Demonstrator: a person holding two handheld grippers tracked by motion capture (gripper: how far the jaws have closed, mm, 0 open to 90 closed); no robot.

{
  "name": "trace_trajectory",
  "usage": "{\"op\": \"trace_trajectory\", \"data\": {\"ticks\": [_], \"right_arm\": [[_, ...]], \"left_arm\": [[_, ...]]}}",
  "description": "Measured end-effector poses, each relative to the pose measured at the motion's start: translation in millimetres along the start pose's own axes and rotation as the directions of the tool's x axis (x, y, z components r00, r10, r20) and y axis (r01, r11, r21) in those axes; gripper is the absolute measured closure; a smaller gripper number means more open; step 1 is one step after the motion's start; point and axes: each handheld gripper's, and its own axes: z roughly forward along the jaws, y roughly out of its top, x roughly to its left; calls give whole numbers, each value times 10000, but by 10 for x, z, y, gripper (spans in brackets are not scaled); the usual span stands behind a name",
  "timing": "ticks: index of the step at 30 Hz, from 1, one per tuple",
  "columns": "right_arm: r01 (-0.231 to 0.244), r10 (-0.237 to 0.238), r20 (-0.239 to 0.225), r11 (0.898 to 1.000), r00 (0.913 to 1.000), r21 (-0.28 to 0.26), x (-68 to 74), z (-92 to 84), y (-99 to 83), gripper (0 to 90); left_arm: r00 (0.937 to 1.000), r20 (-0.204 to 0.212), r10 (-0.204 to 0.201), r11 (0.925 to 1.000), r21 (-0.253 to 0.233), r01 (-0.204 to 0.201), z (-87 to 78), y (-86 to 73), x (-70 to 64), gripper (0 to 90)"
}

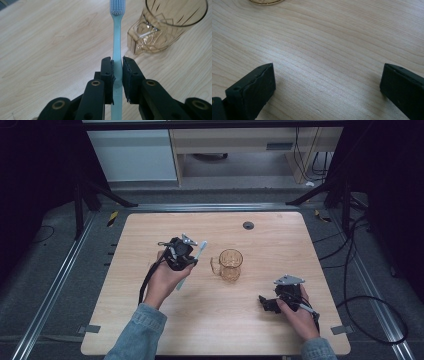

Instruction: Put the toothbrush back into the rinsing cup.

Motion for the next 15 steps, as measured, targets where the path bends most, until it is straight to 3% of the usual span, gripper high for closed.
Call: {"op": "trace_trajectory", "data": {"ticks": [10,15], "right_arm": [[8,-8,2,10000,10000,-9,0,1,0,4],[12,-12,1,10000,10000,-9,0,1,0,4]], "left_arm": [[9998,163,-122,9967,-796,134,-28,8,-63,788],[9999,-15,-153,9941,-1077,150,-7,8,-73,788]]}}
